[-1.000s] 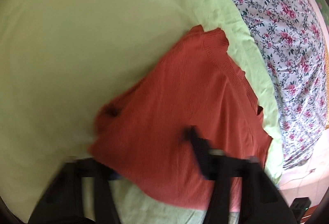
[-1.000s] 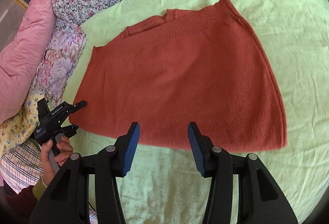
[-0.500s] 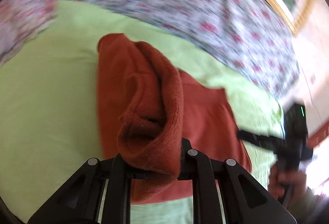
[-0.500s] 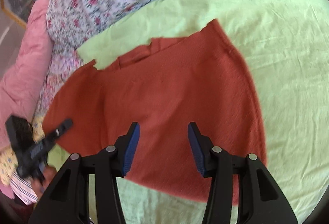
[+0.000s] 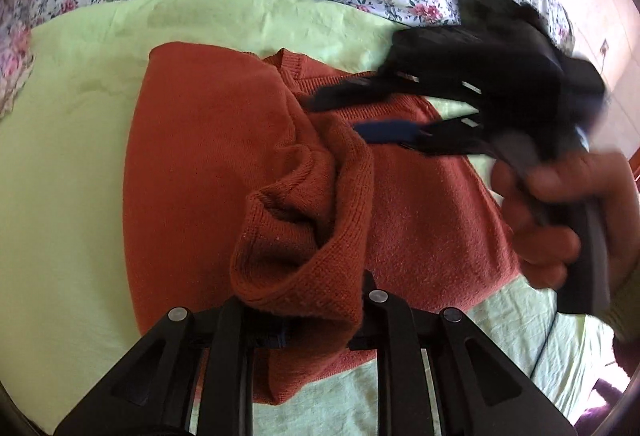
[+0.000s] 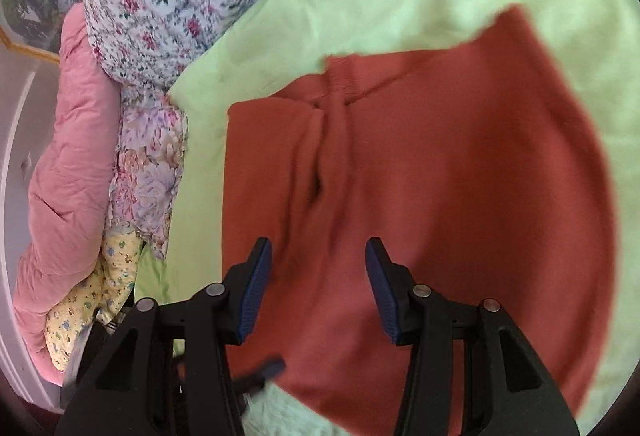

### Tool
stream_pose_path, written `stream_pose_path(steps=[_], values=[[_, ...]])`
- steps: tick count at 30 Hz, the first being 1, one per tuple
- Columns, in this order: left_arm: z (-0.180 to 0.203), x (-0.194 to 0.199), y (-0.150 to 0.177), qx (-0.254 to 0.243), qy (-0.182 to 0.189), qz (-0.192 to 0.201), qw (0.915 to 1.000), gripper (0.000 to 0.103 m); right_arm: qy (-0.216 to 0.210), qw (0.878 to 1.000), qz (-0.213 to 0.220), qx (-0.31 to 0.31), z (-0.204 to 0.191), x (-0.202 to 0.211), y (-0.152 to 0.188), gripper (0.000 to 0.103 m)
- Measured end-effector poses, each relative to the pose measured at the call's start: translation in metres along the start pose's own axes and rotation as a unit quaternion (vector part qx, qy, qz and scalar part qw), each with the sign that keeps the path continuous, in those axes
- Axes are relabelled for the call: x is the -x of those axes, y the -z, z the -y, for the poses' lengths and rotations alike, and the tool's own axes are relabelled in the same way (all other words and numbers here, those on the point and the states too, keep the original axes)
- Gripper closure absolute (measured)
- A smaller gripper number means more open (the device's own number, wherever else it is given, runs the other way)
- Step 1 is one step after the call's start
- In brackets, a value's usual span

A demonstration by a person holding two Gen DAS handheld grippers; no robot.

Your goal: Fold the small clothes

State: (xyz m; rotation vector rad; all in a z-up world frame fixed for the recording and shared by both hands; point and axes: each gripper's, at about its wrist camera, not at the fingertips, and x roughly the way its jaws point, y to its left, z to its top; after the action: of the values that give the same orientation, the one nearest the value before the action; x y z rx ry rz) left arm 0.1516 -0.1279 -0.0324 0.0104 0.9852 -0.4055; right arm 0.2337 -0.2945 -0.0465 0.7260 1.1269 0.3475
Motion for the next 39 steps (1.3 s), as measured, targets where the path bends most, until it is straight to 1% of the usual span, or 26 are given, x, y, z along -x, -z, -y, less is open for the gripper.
stream_pose_path(steps=[4, 5, 6, 7, 8, 9, 10, 12, 14, 16, 19, 22, 23, 26, 32, 36, 38, 39], values=[[0.01, 0.004, 0.002, -0.031, -0.02, 0.006, 0.9993, 0.082, -0.006, 1.0, -0.013, 0.012, -0.014, -0.032, -0.018, 0.053], [0.013, 0.006, 0.003, -0.039, -0.023, 0.009, 0.9989, 0.084, -0.001, 1.0, -0.012, 0.017, -0.017, -0.037, -0.021, 0.053], [0.016, 0.009, 0.004, -0.048, -0.027, 0.015, 0.9984, 0.086, 0.004, 1.0, -0.013, 0.021, -0.018, -0.04, -0.022, 0.055], [0.02, 0.014, 0.005, -0.059, -0.031, 0.023, 0.9975, 0.086, 0.018, 0.999, -0.02, 0.036, -0.021, -0.044, -0.024, 0.078], [0.022, 0.018, 0.003, -0.065, -0.029, 0.028, 0.9971, 0.087, 0.029, 0.998, -0.023, 0.051, -0.025, -0.044, -0.026, 0.089], [0.024, 0.022, 0.001, -0.068, -0.023, 0.032, 0.9969, 0.087, 0.031, 0.997, -0.021, 0.06, -0.029, -0.041, -0.028, 0.089], [0.027, 0.028, -0.004, -0.067, -0.008, 0.04, 0.9969, 0.087, 0.026, 0.997, -0.014, 0.068, -0.032, -0.032, -0.029, 0.089], [0.035, 0.038, -0.011, -0.069, 0.017, 0.053, 0.9961, 0.087, 0.011, 0.997, 0.009, 0.08, -0.037, -0.005, -0.031, 0.089], [0.053, 0.043, -0.019, -0.082, 0.045, 0.063, 0.9936, 0.087, 0.005, 0.995, 0.031, 0.094, -0.036, 0.029, -0.032, 0.089], [0.074, 0.037, -0.024, -0.097, 0.065, 0.064, 0.9911, 0.087, 0.011, 0.994, 0.043, 0.102, -0.028, 0.051, -0.033, 0.089], [0.1, 0.014, -0.024, -0.11, 0.082, 0.048, 0.9894, 0.087, 0.038, 0.992, 0.051, 0.106, -0.003, 0.073, -0.03, 0.089], [0.119, -0.01, -0.016, -0.121, 0.081, 0.031, 0.9888, 0.087, 0.065, 0.994, 0.042, 0.079, 0.033, 0.079, -0.026, 0.089], [0.122, -0.016, -0.013, -0.126, 0.078, 0.026, 0.9886, 0.087, 0.068, 0.994, 0.039, 0.074, 0.045, 0.077, -0.024, 0.089], [0.128, -0.029, -0.006, -0.133, 0.07, 0.012, 0.9885, 0.086, 0.067, 0.995, 0.037, 0.063, 0.062, 0.073, -0.02, 0.089], [0.127, -0.043, -0.013, -0.12, 0.075, -0.002, 0.99, 0.083, 0.077, 0.994, 0.04, 0.066, 0.072, 0.067, -0.02, 0.089], [0.138, -0.041, -0.005, -0.125, 0.073, -0.002, 0.9895, 0.081, 0.081, 0.994, 0.047, 0.064, 0.072, 0.069, -0.017, 0.089], [0.137, -0.043, -0.006, -0.125, 0.075, -0.004, 0.9893, 0.081, 0.086, 0.993, 0.046, 0.061, 0.073, 0.069, -0.017, 0.089], [0.137, -0.042, -0.006, -0.128, 0.077, -0.006, 0.9888, 0.077, 0.087, 0.993, 0.046, 0.06, 0.073, 0.069, -0.017, 0.089]])
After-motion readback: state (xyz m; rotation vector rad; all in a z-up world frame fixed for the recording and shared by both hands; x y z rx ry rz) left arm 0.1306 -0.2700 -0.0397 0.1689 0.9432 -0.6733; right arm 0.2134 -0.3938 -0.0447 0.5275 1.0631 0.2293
